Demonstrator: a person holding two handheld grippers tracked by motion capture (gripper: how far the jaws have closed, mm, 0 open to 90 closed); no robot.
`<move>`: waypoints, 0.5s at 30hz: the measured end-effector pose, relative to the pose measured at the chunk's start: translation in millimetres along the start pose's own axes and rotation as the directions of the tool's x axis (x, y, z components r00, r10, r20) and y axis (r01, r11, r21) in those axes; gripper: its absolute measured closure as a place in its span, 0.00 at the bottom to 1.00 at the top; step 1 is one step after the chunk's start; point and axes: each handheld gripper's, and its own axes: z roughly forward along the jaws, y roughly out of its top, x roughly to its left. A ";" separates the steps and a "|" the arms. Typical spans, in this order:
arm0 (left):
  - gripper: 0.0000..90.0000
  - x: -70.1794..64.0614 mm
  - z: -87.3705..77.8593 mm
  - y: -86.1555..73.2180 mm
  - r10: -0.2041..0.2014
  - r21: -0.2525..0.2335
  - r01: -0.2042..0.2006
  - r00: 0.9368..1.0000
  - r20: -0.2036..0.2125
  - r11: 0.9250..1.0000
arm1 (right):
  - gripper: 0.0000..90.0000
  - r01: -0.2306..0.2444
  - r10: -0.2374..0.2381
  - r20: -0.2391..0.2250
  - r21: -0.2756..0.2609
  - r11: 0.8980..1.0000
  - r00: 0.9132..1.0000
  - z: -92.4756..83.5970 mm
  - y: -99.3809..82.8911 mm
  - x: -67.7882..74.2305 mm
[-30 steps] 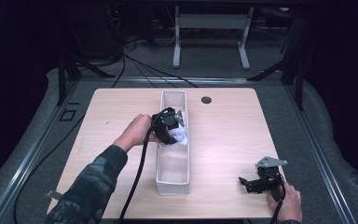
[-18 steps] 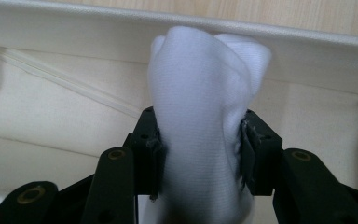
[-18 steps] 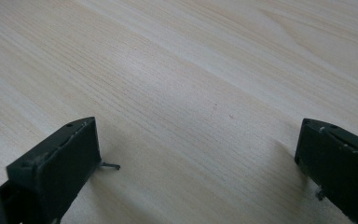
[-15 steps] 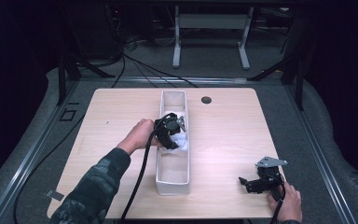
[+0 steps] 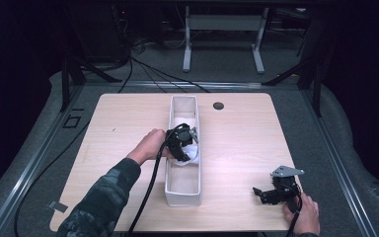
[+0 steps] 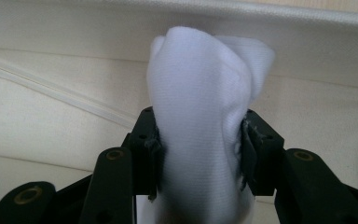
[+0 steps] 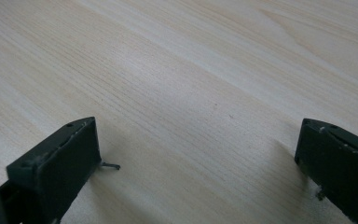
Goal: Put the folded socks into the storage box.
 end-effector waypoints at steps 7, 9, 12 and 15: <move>0.61 -1.6 9.8 -1.7 -0.004 0.023 0.004 1.000 0.016 1.000 | 0.00 0.001 -0.001 0.001 0.000 1.000 1.000 -0.1 0.0 0.0; 0.61 -1.4 10.5 -1.2 -0.003 0.024 0.003 1.000 0.017 1.000 | 0.00 0.000 0.000 0.000 0.000 1.000 1.000 0.0 0.0 0.0; 0.61 -2.2 11.1 0.3 0.000 0.036 0.000 1.000 0.013 0.999 | 0.00 0.000 0.000 0.000 0.000 1.000 1.000 0.0 0.0 0.0; 0.60 -2.7 12.1 1.3 0.006 0.042 -0.006 1.000 0.010 0.999 | 0.00 0.000 0.000 0.000 0.000 1.000 1.000 0.0 0.0 0.0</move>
